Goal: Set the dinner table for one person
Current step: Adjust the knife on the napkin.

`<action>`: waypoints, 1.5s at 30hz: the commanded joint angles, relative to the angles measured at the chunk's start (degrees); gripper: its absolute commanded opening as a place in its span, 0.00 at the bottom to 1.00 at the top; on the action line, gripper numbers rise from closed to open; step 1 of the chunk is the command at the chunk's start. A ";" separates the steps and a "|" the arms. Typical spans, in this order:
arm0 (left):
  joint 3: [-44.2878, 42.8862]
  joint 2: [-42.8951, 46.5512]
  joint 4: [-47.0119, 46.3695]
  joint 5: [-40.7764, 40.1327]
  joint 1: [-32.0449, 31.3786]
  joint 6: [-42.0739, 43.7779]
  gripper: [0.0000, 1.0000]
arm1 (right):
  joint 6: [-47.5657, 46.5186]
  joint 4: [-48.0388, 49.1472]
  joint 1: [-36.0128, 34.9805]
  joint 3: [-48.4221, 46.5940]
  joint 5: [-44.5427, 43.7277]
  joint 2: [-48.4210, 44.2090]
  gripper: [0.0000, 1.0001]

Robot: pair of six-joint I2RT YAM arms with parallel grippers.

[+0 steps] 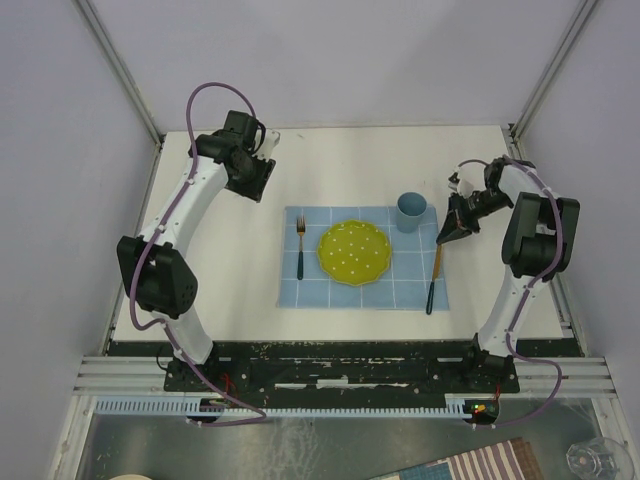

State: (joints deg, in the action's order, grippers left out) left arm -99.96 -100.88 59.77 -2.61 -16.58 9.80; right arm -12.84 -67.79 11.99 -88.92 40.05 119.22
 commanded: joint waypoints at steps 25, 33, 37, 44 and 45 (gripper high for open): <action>1.21 2.99 -1.99 0.92 0.22 0.45 0.50 | 4.99 3.98 -8.26 -8.54 2.31 8.47 0.02; 1.42 3.03 -1.91 0.94 0.23 0.41 0.50 | 5.09 3.84 -8.74 -9.81 2.40 9.73 0.02; 1.53 3.01 -1.91 1.07 0.23 0.27 0.50 | 4.28 2.93 -8.69 -9.51 2.33 9.68 0.08; 1.02 2.97 -1.79 1.37 0.24 0.24 0.50 | 3.97 3.16 -8.65 -7.84 0.30 7.72 0.30; 1.00 2.92 -1.80 1.36 0.23 0.28 0.50 | 3.95 3.06 -8.60 -7.78 0.22 7.49 0.33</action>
State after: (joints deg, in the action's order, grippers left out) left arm -98.28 -100.33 59.53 -2.42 -16.58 9.80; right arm -8.19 -64.49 3.42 -96.51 40.25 129.10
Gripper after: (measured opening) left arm 0.509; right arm 0.278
